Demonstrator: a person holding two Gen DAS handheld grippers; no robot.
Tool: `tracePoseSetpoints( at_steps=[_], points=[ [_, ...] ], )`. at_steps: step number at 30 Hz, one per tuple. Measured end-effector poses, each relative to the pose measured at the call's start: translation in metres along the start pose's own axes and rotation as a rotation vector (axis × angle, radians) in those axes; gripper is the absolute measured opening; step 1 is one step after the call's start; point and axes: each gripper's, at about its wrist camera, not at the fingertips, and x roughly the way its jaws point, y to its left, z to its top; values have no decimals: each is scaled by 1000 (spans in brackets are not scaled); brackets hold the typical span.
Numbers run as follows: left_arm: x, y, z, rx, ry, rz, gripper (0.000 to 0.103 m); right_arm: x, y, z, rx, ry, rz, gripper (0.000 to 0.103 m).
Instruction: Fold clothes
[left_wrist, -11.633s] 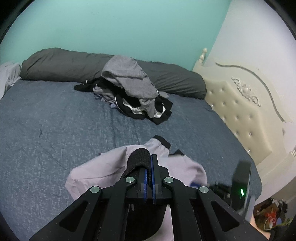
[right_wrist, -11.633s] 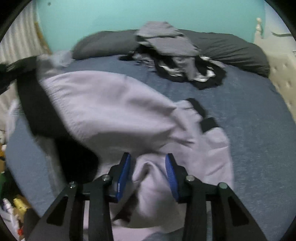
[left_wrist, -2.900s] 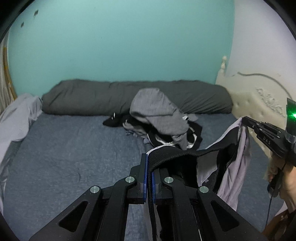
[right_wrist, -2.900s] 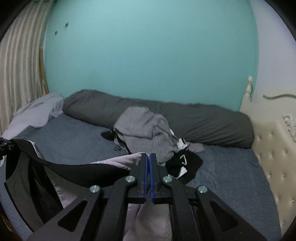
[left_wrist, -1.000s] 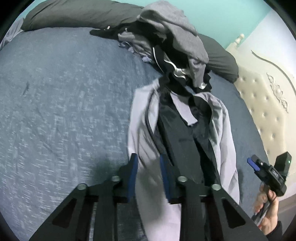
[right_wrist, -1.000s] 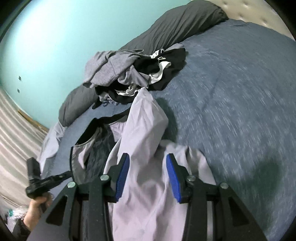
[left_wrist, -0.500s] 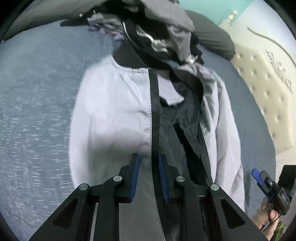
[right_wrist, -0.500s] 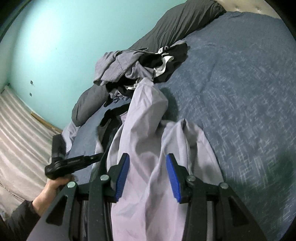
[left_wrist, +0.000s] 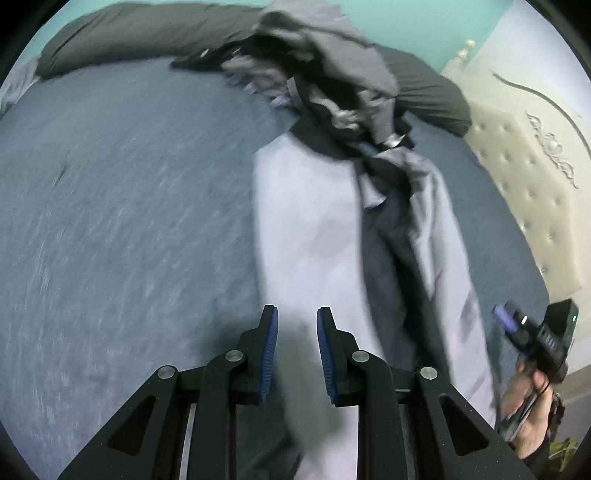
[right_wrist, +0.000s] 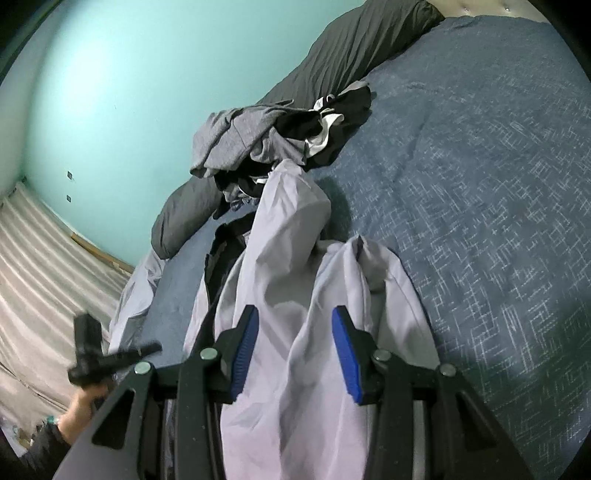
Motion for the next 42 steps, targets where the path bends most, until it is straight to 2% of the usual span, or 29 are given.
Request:
tracePoseSetpoints(
  at_steps=[7, 13, 19, 25, 28, 31, 36, 42],
  points=[
    [18, 22, -61, -1, 145, 41, 24, -5, 2, 3, 1, -33, -4, 42],
    [27, 10, -89, 40, 191, 63, 24, -7, -2, 4, 20, -40, 4, 42],
    [40, -14, -84, 71, 179, 56, 24, -9, -2, 5, 17, -43, 11, 42],
    [37, -74, -65, 161, 129, 2, 22, -10, -2, 6, 18, -45, 10, 42],
    [50, -109, -66, 249, 164, -3, 22, -9, -2, 6, 18, -43, 11, 42],
    [58, -124, -70, 302, 186, 13, 22, -8, -1, 6, 14, -42, 12, 42],
    [38, -98, -60, 206, 162, -22, 24, -12, -4, 8, 26, -52, 14, 42],
    [13, -38, -52, 81, 112, 52, 24, -12, -3, 7, 26, -53, 15, 42]
  ],
)
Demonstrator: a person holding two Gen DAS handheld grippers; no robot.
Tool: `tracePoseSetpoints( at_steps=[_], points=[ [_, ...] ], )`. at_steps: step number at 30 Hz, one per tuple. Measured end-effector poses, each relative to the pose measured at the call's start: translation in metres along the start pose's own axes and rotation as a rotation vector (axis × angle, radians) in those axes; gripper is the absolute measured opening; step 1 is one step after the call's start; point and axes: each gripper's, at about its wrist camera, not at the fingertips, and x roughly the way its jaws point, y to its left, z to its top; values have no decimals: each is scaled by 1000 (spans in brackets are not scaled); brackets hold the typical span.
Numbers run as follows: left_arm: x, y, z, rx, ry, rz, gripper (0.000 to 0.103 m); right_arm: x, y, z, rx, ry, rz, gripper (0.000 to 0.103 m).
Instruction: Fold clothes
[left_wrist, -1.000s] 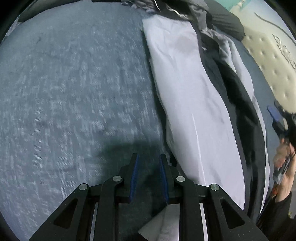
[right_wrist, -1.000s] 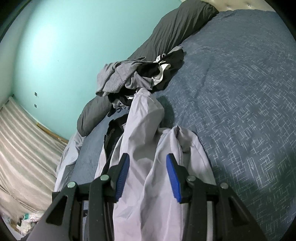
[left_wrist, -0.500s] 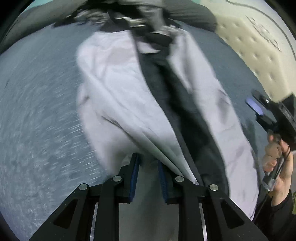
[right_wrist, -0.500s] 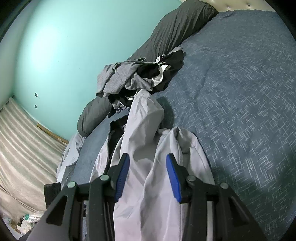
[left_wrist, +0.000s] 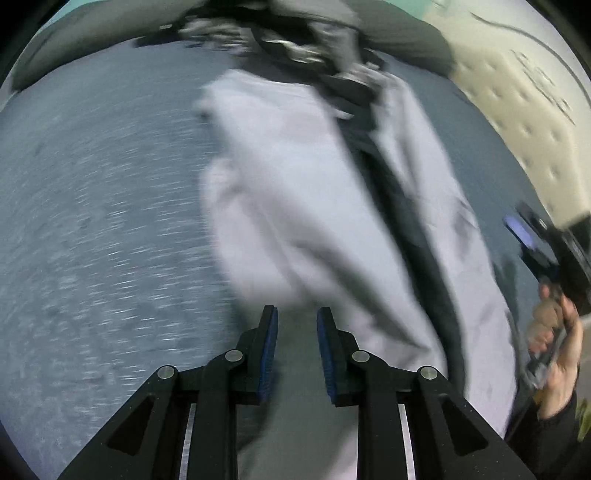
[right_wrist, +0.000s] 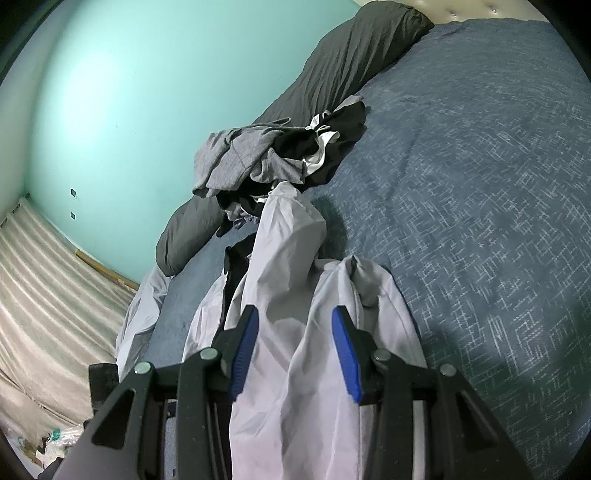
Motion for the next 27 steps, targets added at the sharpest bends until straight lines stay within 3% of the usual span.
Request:
tracePoseSetpoints(
  at_steps=[3, 11, 13, 15, 17, 23, 27],
  points=[
    [10, 22, -6, -72, 20, -21, 24, 2, 3, -2, -10, 6, -1, 42],
    [37, 27, -4, -92, 24, -23, 24, 5, 1, -3, -8, 13, -9, 42],
    [40, 22, -3, -91, 21, -27, 18, 6, -1, -3, -6, 14, -11, 42],
    [42, 16, 1, -91, 14, -29, 6, 6, -1, -3, -5, 14, -12, 42],
    [40, 11, 4, -87, 2, -36, 4, 6, -1, -2, -5, 13, -12, 42],
    [-5, 12, 7, -49, -78, -14, 2, 5, 0, -3, -6, 11, -11, 42],
    [-51, 47, 27, -89, -159, 52, 2, 5, 0, -3, -6, 12, -10, 42]
  ],
)
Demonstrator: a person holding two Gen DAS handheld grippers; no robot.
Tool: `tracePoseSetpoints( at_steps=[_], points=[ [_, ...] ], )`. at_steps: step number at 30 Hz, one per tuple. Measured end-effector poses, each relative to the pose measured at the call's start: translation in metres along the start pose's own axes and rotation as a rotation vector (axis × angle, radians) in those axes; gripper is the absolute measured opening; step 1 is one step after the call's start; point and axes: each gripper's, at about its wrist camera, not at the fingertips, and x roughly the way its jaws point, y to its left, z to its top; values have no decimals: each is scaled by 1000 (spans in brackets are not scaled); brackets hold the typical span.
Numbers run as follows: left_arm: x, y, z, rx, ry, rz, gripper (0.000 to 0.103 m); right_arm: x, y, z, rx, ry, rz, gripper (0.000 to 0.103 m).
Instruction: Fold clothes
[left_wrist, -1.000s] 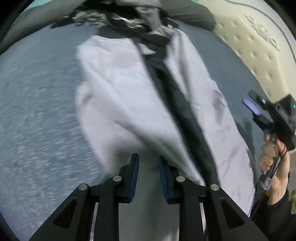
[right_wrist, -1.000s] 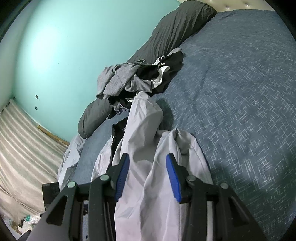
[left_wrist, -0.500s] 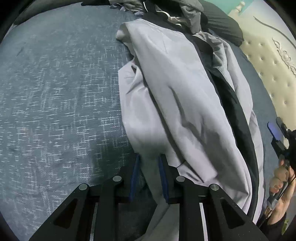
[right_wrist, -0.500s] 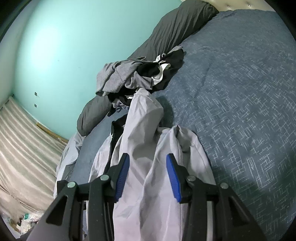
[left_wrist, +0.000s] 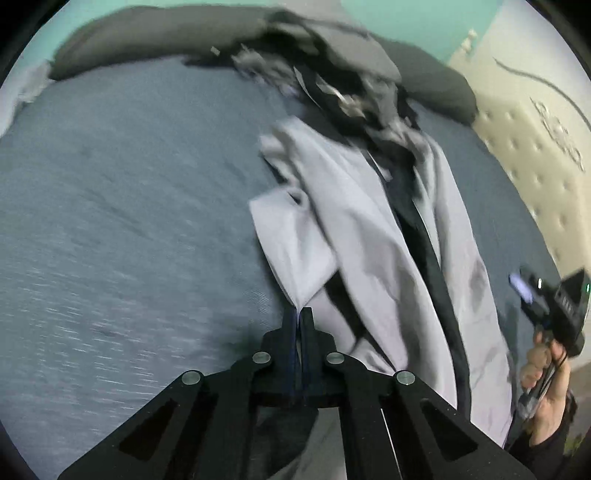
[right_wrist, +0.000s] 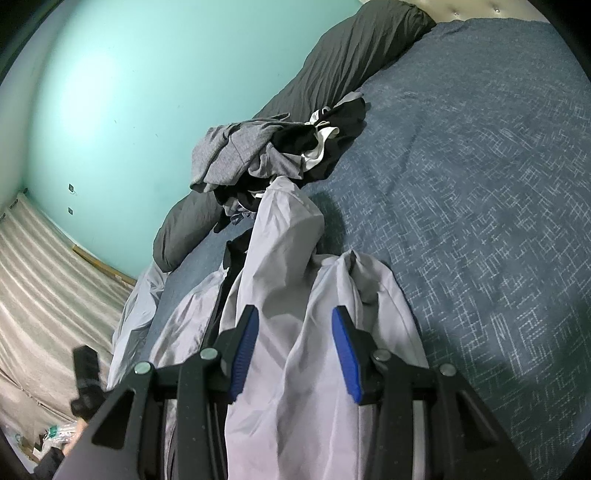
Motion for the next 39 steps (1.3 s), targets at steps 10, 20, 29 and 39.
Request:
tracePoseSetpoints(
  at_steps=[10, 20, 29, 39],
  points=[
    [-38, 71, 64, -59, -113, 300, 1, 3, 4, -3, -17, 12, -4, 42],
    [16, 110, 35, -124, 8, 274, 15, 7, 3, -5, -22, 24, -14, 42],
    [21, 140, -30, -273, 63, 125, 29, 10, 8, -8, -37, 37, -13, 42],
    [32, 123, -28, -186, 84, 180, 3, 14, 12, -11, -49, 47, -12, 42]
  ],
)
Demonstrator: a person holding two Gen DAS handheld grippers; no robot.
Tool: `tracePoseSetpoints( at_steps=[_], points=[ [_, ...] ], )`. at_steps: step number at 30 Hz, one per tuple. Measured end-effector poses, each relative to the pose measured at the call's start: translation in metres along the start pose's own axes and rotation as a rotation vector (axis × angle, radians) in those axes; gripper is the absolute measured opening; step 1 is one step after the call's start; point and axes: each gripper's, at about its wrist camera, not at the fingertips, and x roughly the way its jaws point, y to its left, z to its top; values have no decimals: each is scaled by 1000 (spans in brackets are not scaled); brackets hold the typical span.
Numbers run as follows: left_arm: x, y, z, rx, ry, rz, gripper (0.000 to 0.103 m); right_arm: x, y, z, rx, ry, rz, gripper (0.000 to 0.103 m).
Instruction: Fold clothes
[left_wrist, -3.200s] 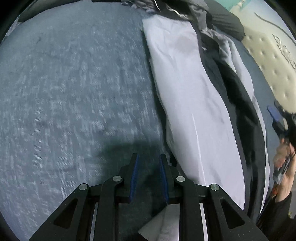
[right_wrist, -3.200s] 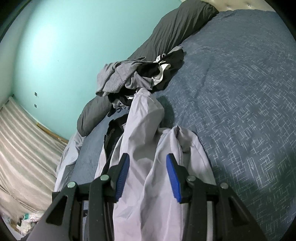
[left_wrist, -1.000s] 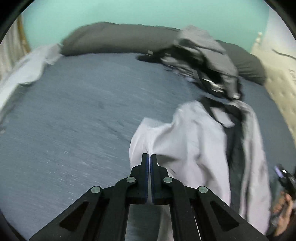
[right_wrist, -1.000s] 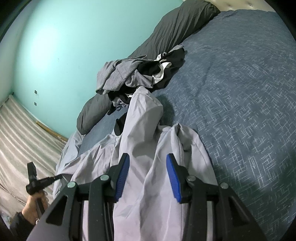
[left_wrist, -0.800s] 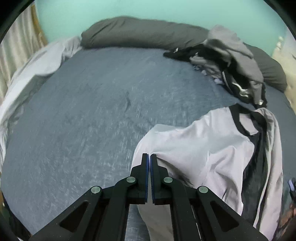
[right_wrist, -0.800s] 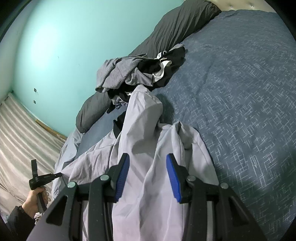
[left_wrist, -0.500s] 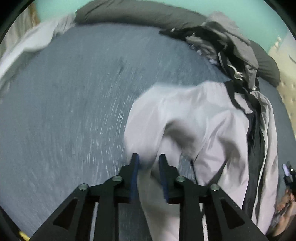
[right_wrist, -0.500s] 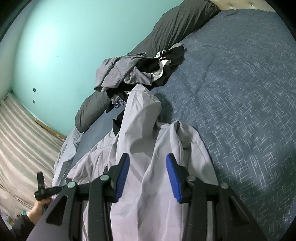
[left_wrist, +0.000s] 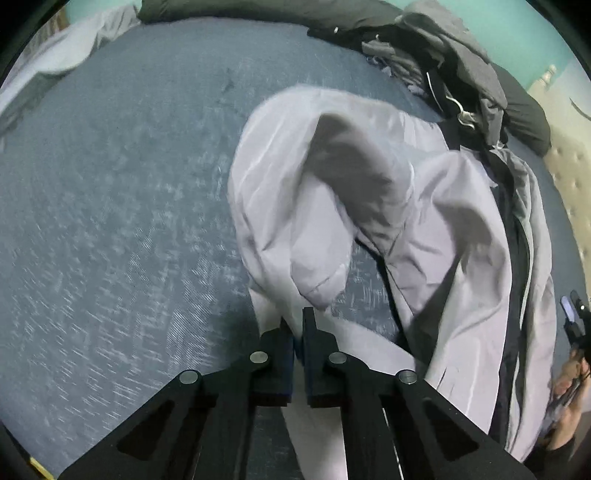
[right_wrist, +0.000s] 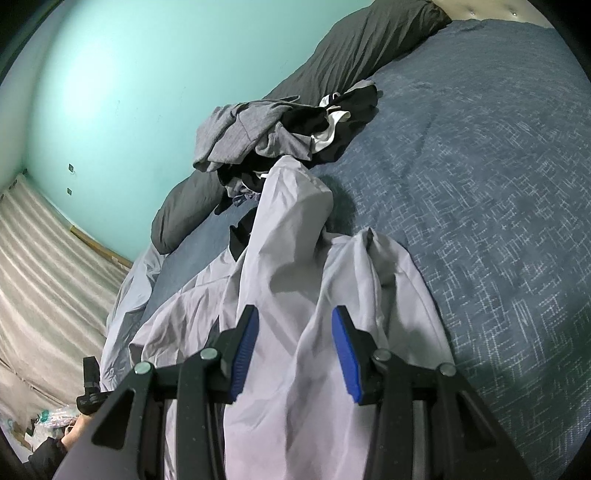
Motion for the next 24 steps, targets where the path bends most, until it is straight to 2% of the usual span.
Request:
tracePoseSetpoints(
  at_steps=[2, 7, 9, 11, 15, 16, 18, 19, 24],
  points=[
    [-12, 6, 9, 10, -30, 50, 3, -1, -2, 1, 6, -3, -2, 42],
    [-69, 44, 43, -3, -153, 232, 3, -2, -5, 3, 16, -8, -3, 42],
    [-88, 49, 60, 15, -171, 293, 3, -3, -4, 3, 14, -10, -2, 42],
    [-91, 51, 68, 35, -146, 306, 3, -1, -3, 2, 9, -6, -4, 42],
    [-86, 47, 74, 62, -115, 293, 7, 2, 1, -1, -2, 7, -6, 42],
    [-82, 50, 69, 52, -97, 273, 10, 2, 1, -1, -3, 7, -5, 42],
    [-74, 57, 60, 31, -59, 233, 34, 2, 1, -1, -4, 7, -5, 42],
    [-67, 61, 55, 12, -36, 204, 38, 2, 1, 0, -4, 6, -5, 42],
    [-41, 79, 17, -72, 24, 133, 43, 1, -2, 0, 3, 7, -7, 42]
  ],
)
